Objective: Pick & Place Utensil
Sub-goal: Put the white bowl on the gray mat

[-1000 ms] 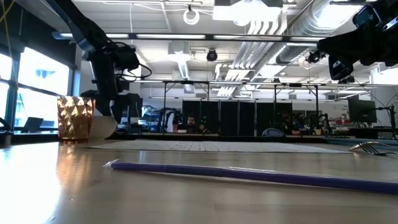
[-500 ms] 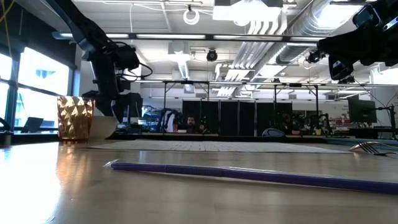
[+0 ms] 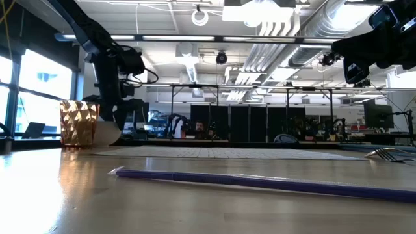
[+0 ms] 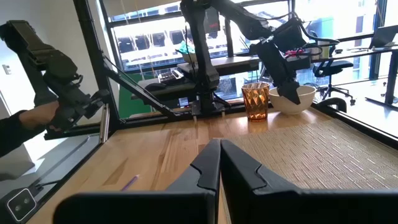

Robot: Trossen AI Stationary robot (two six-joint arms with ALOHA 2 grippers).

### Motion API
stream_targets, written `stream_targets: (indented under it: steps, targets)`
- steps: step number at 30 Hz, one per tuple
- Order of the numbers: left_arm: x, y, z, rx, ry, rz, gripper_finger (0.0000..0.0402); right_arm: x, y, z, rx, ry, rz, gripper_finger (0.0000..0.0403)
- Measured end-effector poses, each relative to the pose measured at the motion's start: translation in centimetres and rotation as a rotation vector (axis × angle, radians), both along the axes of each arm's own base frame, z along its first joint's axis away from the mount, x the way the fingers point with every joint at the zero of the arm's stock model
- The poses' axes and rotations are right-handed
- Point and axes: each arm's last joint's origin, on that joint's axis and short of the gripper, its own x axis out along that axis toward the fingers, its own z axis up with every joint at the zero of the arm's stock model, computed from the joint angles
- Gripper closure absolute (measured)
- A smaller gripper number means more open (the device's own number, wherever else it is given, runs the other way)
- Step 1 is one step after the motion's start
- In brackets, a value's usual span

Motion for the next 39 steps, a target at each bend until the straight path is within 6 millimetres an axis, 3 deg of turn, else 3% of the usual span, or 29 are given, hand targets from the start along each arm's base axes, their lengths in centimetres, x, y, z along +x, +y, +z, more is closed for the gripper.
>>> stream_targets:
  steps: [5,16,25,31,39]
  targets:
    - [0.0,0.0,0.0,0.000,-0.001,0.002,0.0279,0.0,0.0,0.0,0.000,0.000,0.000,0.0398]
    - [0.0,0.0,0.1,0.006,0.012,-0.018,0.0392,0.0,0.0,0.0,0.000,0.000,0.000,0.0398]
    - [1.1,0.1,2.4,0.002,0.034,-0.053,0.0397,0.0,0.0,0.0,0.000,0.000,0.000,0.0398]
    - [3.4,-2.2,3.2,0.018,0.082,-0.142,0.0395,0.0,0.0,0.0,0.000,0.000,0.000,0.0398]
    - [7.3,-5.2,5.5,0.097,-0.023,-0.291,0.0394,0.0,0.0,0.0,0.000,0.000,0.000,0.0398]
